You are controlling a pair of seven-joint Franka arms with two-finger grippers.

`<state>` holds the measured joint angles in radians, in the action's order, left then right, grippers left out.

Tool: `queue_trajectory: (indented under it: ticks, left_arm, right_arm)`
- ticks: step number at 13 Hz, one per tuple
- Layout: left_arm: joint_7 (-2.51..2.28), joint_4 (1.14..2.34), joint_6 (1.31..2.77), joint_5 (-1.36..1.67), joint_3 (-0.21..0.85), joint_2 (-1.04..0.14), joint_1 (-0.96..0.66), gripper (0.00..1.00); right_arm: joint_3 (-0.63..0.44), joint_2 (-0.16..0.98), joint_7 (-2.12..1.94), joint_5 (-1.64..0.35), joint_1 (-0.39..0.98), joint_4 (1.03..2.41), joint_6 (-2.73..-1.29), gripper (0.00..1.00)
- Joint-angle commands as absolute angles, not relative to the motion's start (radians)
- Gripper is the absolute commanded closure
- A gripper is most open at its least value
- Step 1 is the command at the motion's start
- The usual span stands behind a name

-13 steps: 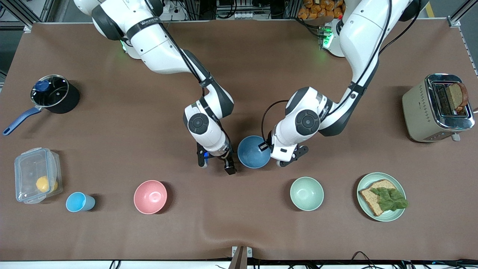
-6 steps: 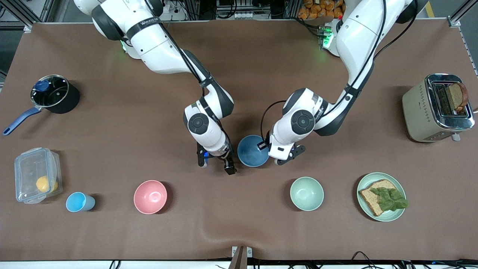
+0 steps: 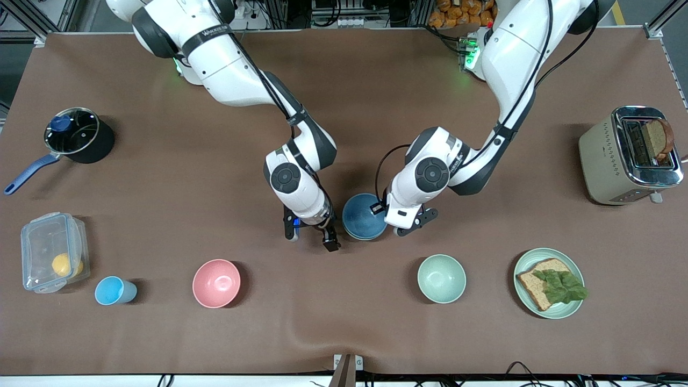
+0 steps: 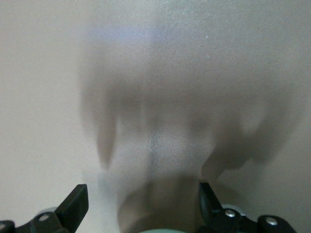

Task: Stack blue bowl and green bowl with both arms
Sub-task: 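Open the left gripper to release the blue bowl, then raise the left gripper away from the stacked bowls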

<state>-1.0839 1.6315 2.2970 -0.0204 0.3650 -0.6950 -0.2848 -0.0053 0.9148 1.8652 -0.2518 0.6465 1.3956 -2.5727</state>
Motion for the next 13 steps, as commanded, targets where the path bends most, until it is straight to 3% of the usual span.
queue_trajectory:
  ticks: [1, 6, 11, 13]
  left_arm:
    - [-1.111, 1.618, 2.309, -0.061, 0.360, -0.687, -0.287, 0.01]
    - [-1.114, 1.618, 2.280, -0.061, 0.357, -0.533, -0.249, 0.00]
    - [-0.930, 1.600, 2.230, -0.161, 0.353, -0.335, -0.091, 0.00]
    - [-0.792, 1.594, 2.140, -0.190, 0.360, -0.290, -0.002, 0.00]
  right_arm:
    - [-0.005, 0.933, 1.887, -0.264, 0.647, 1.367, -2.579, 0.00]
    - [-0.003, 0.927, 1.890, -0.265, 0.643, 1.367, -2.577, 0.00]
    - [-0.003, 0.907, 1.885, -0.264, 0.634, 1.367, -2.565, 0.00]
    - [-0.008, 0.893, 1.855, -0.253, 0.629, 1.368, -2.518, 0.00]
